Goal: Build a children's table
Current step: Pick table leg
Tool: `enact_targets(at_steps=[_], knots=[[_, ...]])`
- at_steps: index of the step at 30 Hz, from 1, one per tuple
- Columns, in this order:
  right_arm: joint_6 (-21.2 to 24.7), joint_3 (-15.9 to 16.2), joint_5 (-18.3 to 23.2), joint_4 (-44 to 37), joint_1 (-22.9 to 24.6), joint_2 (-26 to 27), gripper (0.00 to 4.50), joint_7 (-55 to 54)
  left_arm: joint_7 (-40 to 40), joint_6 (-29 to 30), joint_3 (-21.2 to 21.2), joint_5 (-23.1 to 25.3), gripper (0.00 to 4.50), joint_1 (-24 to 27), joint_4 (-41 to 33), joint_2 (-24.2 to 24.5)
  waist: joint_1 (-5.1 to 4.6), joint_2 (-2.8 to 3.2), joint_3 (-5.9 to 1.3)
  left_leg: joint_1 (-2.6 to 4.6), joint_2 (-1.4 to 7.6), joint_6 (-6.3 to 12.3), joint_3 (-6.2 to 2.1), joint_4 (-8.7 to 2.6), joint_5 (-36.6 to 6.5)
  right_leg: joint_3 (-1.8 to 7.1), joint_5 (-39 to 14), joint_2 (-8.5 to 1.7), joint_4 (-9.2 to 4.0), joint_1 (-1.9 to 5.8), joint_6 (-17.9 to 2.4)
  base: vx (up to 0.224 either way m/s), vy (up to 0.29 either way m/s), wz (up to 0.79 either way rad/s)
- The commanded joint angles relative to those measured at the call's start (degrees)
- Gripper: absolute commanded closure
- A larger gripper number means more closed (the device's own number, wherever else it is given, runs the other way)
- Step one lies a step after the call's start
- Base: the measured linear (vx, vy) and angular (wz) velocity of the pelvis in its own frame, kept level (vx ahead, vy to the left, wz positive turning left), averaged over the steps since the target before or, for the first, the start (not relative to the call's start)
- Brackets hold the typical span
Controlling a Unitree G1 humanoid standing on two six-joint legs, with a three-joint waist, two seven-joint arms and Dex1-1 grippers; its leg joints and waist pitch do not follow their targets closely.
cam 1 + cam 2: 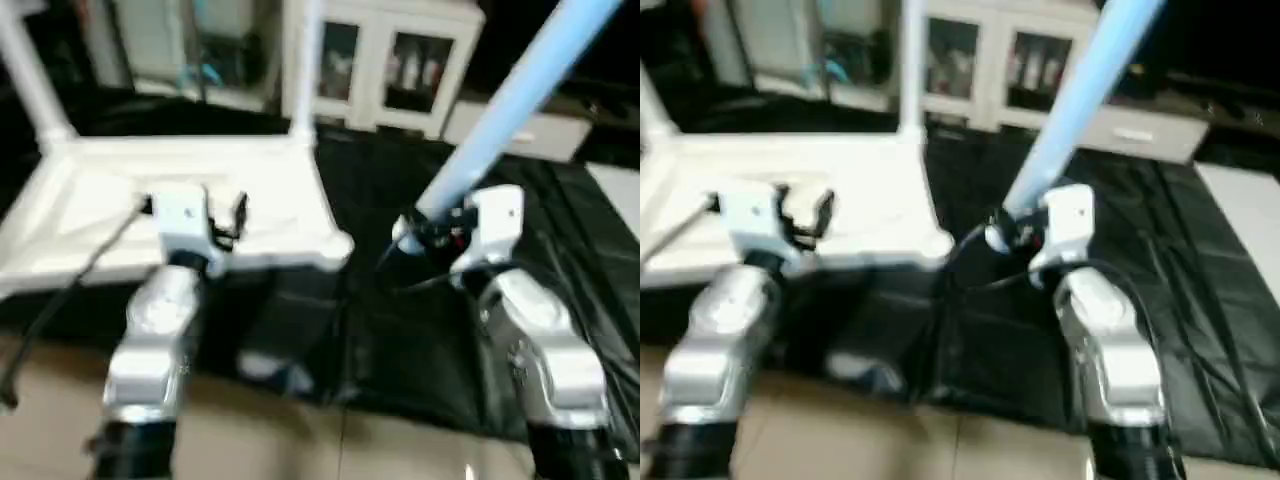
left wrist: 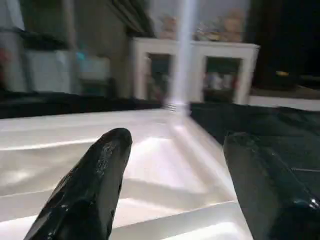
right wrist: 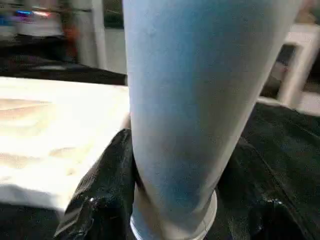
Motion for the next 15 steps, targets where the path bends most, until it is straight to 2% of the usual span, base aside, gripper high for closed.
enact_targets(at_steps=[1, 2, 3, 4, 5, 6, 7, 8, 9, 10, 11, 12, 13, 14, 15], knots=[[0.2, -0.1, 0.6, 0.5, -0.6, 0.3, 2.61, -0.1, -0.5, -0.9, 0.2, -1.0, 1.15, -0.3, 0.5, 0.1, 2.9, -2.34, -4.2, -8.86, 0.2, 4.06, -1.58, 2.85, 3.9, 10.09, -5.6, -9.87, -8.43, 9.78, -19.3, 0.209, 0.014, 0.15], [0.1, -0.1, 0.6, 0.6, -0.6, 0.3, 2.61, 0.0, -0.5, -1.0, 0.1, -1.0, 1.15, -0.3, 0.6, 0.0, 2.77, -0.87, -4.06, -10.46, 1.51, 2.94, -2.46, 1.58, 9.1, 7.67, 4.3, -8.79, -7.8, 9.68, -21.1, 0.196, 0.04, 0.15], [0.0, -0.3, 0.9, 1.1, -0.8, 0.1, 2.61, 0.4, -0.3, -1.3, -0.3, -0.6, 1.15, -0.3, 1.0, 0.0, 1.81, 0.85, -4.62, -9.33, 2.36, 4.68, -2.25, -4.23, 17.9, 2.28, 6.9, -3.31, -6.35, 8.44, -17.0, 0.196, 0.04, 0.15], [-0.2, -0.4, 1.1, 1.4, -0.9, 0.0, 2.61, 0.6, -0.2, -1.7, -0.6, -0.2, 1.15, -0.3, 1.4, -0.1, 1.03, 2.75, -5.05, -6.41, 2.31, 6.19, -2.23, -7.03, 23.2, -1.09, 5.5, 0.2, -5.47, 7.01, -12.7, 0.094, 0.012, 0.11], [-0.1, -0.4, 1.2, 1.5, -1.1, 0.0, 2.61, 0.6, -0.2, -1.7, -0.7, -0.1, 1.15, -0.2, 1.4, -0.1, -0.41, 4.69, -4.89, -0.9, 2.98, 8.28, -3.98, -7.93, 21.6, -3.32, 1.4, 2.48, -3.71, 2.73, -8.3, 0.088, 0.008, -0.04], [1.2, -0.3, 2.0, 1.3, -2.0, -0.3, 2.61, 1.4, -0.8, -0.9, -1.0, 0.2, 1.15, 0.2, 0.3, 0.2, -2.57, 4.75, -4.41, 2.46, 8.59, 16.77, -10.1, -9.64, 4.8, -2.79, -9.6, 2.94, 4.58, -3.48, -3.5, 0.088, 0.008, -0.04], [1.6, -0.1, 2.3, 1.1, -2.1, -0.4, 2.61, 1.7, -1.3, -0.6, -1.2, 0.1, 1.15, 0.4, -0.2, 0.4, -2.63, 3.23, -5.51, 4.74, 9.92, 20.54, -11.22, -7.89, 4.8, -1.6, -7.8, 1.15, 6.31, -6.91, 0.3, 0.201, 0.028, -0.03], [2.2, 0.2, 2.7, 0.8, -2.1, -0.6, 2.61, 2.4, -2.1, -0.1, -1.5, 0.0, 1.15, 0.6, -0.8, 0.8, -2.82, 2.4, -5.8, 5.39, 9.33, 23.65, -10.67, -6.71, 14.7, -1.14, -4.6, 0.74, 7.06, -9.25, 4.4, 0.202, 0.006, 0.02], [2.6, 0.8, 3.1, 0.6, -1.4, -0.8, 2.61, 3.6, -4.8, 0.9, -1.8, -1.6, 1.15, 1.0, -1.5, 1.5, -2.82, 1.23, -5.41, 3.91, 9.02, 25.64, -9.09, -7.64, 21.5, -0.42, -0.2, 0.2, 7.53, -10.24, 6.2, 0.202, 0.006, 0.02], [2.6, 1.0, 3.2, 0.5, -0.9, -0.9, 2.61, 4.1, -6.3, 1.4, -2.0, -2.7, 1.15, 1.1, -1.6, 1.8, -2.57, 0.75, -5.28, 3.42, 8.53, 26.4, -7.97, -7.39, 26.2, 0.23, 3.1, -0.1, 6.76, -11.07, 5.9, 0.162, -0.026, -0.05], [2.6, 1.2, 3.3, 0.5, -0.3, -0.9, 2.61, 4.5, -8.2, 2.1, -2.4, -3.5, 1.15, 1.3, -1.6, 2.5, -2.47, 0.22, -5.02, 2.56, 7.79, 26.29, -6.62, -6.9, 30.9, 1.09, 7.6, -0.66, 5.34, -11.65, 4.5, 0.146, -0.056, -0.01], [3.0, 1.2, 3.6, 0.2, 0.3, -0.8, 2.61, 4.7, -10.8, 2.3, -3.0, -4.6, 1.15, 1.5, -1.5, 3.5, -2.15, -1.93, -4.23, -0.79, 2.21, 21.2, -1.97, -4.2, 28.6, 3.15, 21.2, -2.34, -1.38, -9.79, -1.6, 0.146, -0.056, -0.01], [3.3, 1.1, 4.1, -0.3, 0.8, -0.7, 2.61, 4.9, -13.5, 2.3, -3.6, -5.8, 0.96, 1.7, -1.6, 4.5, -0.61, -5.6, -4.11, -5.35, -2.67, 12.87, -0.12, -2.28, 13.5, 7.85, 14.5, -4.93, -6.65, -3.98, 3.5, 0.101, -0.088, 0.1], [3.3, 1.1, 4.5, -0.8, 1.5, -0.8, 2.61, 5.3, -17.3, 2.5, -4.1, -7.8, 0.85, 2.1, -1.8, 5.7, 0.56, -4.78, -3.94, -5.33, -2.43, 9.11, -1.36, -0.3, 6.9, 10.3, 10.8, -7.85, -6.54, -2.75, 2.1, 0.091, -0.101, 0.09], [3.6, 1.0, 5.0, -1.4, 2.0, -1.0, 2.61, 5.9, -21.2, 2.3, -4.6, -9.7, 0.78, 2.4, -2.1, 6.9, 0.68, -3.82, -4.81, -5.87, -0.99, 3.51, -3.39, -2.28, 13.3, 9.09, 23.7, -8.01, -3.73, -0.52, -1.7, 0.091, -0.101, 0.09]])
